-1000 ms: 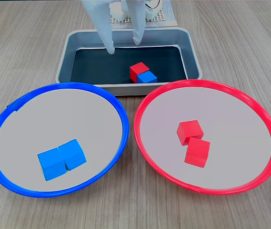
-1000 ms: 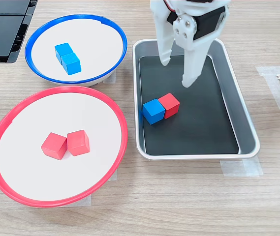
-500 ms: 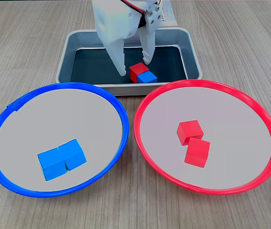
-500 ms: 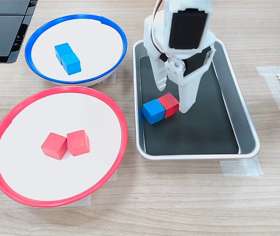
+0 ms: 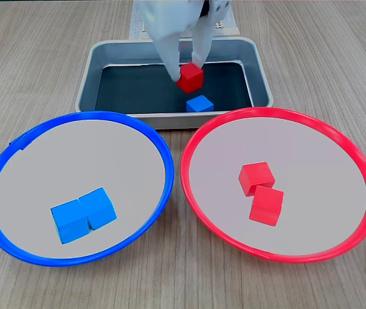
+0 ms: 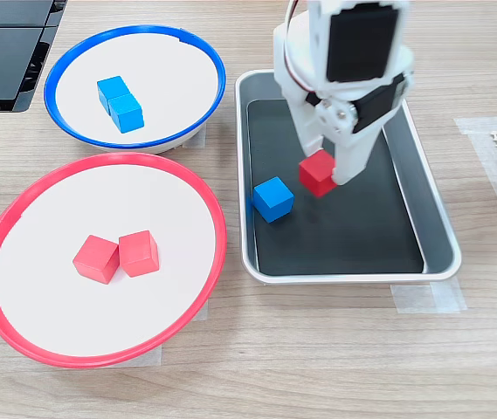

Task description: Move six blocks tray to matching dishes

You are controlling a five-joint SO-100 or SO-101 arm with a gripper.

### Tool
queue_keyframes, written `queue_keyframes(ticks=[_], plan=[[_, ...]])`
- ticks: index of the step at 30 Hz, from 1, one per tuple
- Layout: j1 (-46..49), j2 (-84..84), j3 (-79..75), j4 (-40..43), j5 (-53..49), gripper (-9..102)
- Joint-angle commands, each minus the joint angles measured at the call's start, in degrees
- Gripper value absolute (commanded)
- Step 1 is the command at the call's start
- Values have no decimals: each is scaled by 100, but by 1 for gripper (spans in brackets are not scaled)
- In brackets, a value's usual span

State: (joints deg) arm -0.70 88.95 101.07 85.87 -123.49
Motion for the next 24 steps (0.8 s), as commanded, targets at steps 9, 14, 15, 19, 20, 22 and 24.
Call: queue_keyframes(ticks=[9, 14, 15, 19, 20, 22, 24], plan=[[-1160, 571, -1187, -1433, 5370, 0], [-1274, 343, -791, -4148, 7471, 0], [-1274, 272, -712, -4544, 7752, 0], [-1274, -44, -466, -5440, 8446, 2], [-1239, -97, -466, -5493, 8596, 5], [-1178, -132, -431, -5563, 8771, 16], [-1116, -79, -316, -5634, 8780, 24]])
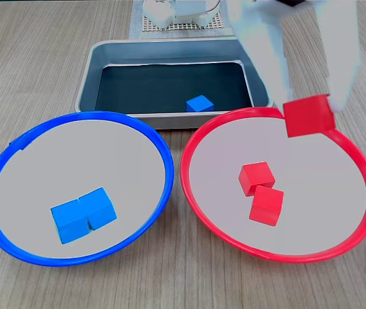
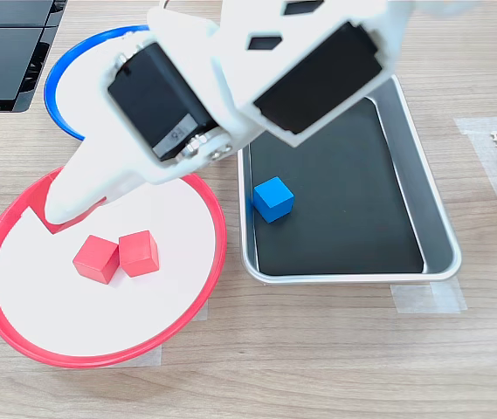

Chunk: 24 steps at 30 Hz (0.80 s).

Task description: Move six blocks tray to matching dishes

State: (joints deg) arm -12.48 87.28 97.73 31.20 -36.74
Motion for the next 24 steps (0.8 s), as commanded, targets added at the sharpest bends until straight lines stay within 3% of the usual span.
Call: queue_keyframes(ticks=[1, 5, 6, 7, 10, 12, 17, 20, 24], plan=[[88, 132, 62, -176, 97, 24], [211, 448, 334, -88, 88, 18], [237, 686, 299, 615, -202, 2], [255, 800, 237, 1178, -475, 1], [360, 1143, 220, 2830, -2057, 1], [580, 1371, 378, 3656, -4069, 1], [914, 1195, 439, 4034, -6838, 2], [967, 879, 299, 4104, -7787, 5], [984, 650, 97, 4148, -8271, 15]])
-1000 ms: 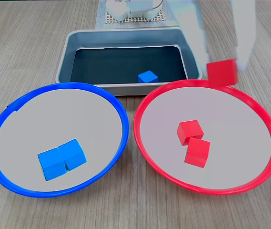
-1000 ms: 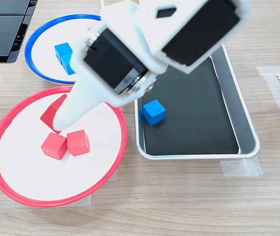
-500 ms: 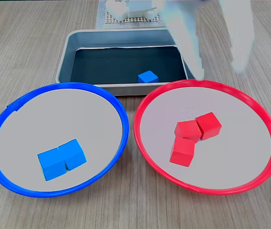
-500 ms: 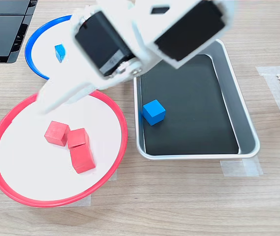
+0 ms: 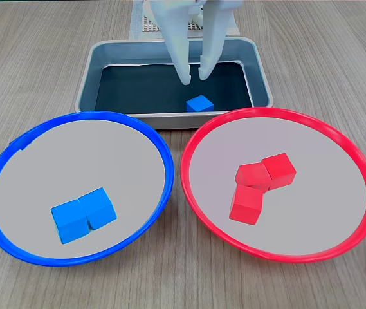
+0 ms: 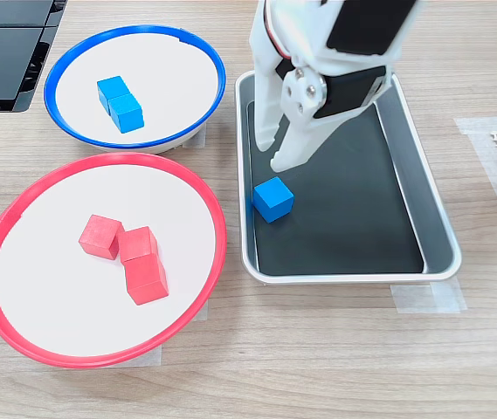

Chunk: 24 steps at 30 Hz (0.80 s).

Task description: Move six blocks tray to matching dishes

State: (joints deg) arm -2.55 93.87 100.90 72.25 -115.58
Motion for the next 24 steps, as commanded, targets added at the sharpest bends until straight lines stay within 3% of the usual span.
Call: queue_keyframes(ticks=[1, 13, 24], plan=[[18, -26, -229, 62, -589, 19], [475, -527, -97, -88, -1160, 22], [220, -1046, 0, -615, -132, 20]])
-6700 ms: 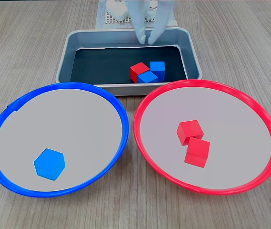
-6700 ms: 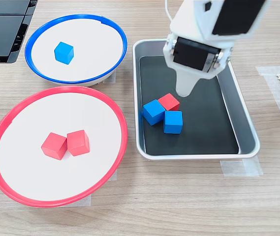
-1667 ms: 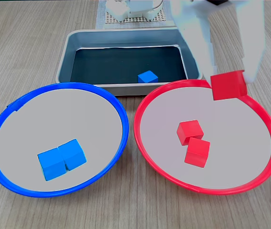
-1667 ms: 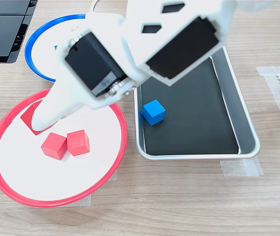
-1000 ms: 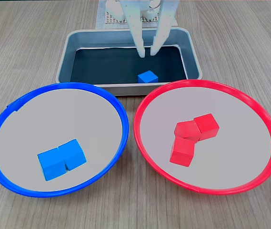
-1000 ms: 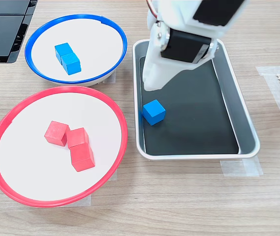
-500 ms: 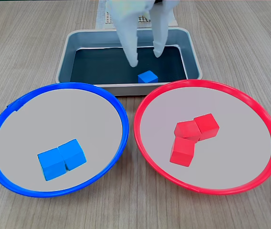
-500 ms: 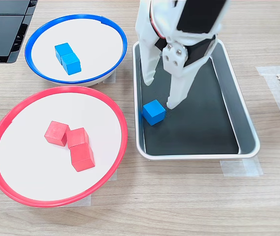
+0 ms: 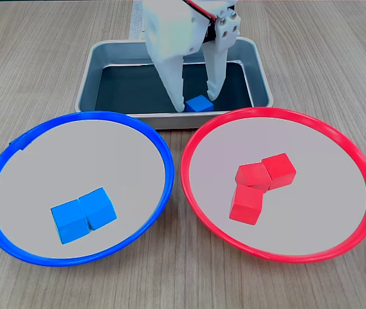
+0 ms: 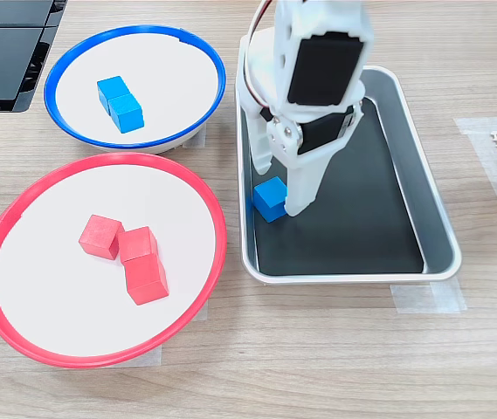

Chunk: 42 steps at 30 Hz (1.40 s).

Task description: Move six blocks tray to matching dishes

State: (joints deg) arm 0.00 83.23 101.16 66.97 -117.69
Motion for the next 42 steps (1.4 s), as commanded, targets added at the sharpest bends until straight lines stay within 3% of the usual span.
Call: queue_keyframes(ticks=[1, 10, 12, 16, 20, 23, 25, 27, 32, 37, 42], plan=[[-44, -35, -9, -141, 79, 19], [-185, -114, 97, -229, 413, 3], [-202, 193, 237, 132, 396, 2], [18, 1195, 536, 1837, 70, 2], [70, 2232, 932, 2742, 1292, 2], [44, 3041, 1239, 2769, 2997, 2], [26, 3498, 1503, 2030, 4641, 2], [158, 3841, 1925, 475, 6363, 2], [606, 3700, 2127, -2065, 8446, 2], [1020, 3146, 2338, -4685, 9589, 1], [1406, 2399, 2224, -5862, 9686, 2]])
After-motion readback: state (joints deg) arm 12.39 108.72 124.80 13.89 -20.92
